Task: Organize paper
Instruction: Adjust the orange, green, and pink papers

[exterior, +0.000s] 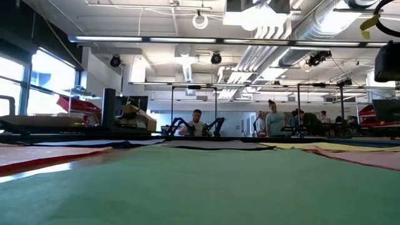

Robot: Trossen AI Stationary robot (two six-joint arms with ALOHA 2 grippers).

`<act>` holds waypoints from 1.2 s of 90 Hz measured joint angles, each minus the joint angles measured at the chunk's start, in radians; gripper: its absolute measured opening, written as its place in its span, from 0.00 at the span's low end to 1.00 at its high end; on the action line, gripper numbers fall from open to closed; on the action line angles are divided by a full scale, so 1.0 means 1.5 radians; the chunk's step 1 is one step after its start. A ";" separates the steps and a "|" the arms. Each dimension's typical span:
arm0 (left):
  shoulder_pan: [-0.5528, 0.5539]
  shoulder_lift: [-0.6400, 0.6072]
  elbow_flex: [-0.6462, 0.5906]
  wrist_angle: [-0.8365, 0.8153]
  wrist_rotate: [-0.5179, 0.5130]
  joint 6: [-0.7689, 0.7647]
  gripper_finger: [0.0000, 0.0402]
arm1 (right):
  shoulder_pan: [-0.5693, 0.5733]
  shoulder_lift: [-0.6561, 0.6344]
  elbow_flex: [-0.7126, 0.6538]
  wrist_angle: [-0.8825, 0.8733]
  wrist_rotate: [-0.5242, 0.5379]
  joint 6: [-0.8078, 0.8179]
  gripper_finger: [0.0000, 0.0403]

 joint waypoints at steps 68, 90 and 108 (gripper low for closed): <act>0.000 0.000 0.000 0.000 -0.003 0.000 0.00 | -0.064 0.128 0.179 0.310 0.069 -0.337 0.00; -0.001 0.000 0.000 0.000 -0.001 0.000 0.00 | -0.108 0.293 0.267 0.305 0.057 -0.378 0.00; -0.001 0.000 0.000 0.000 -0.001 -0.001 0.00 | -0.127 0.362 0.334 0.315 0.074 -0.367 0.00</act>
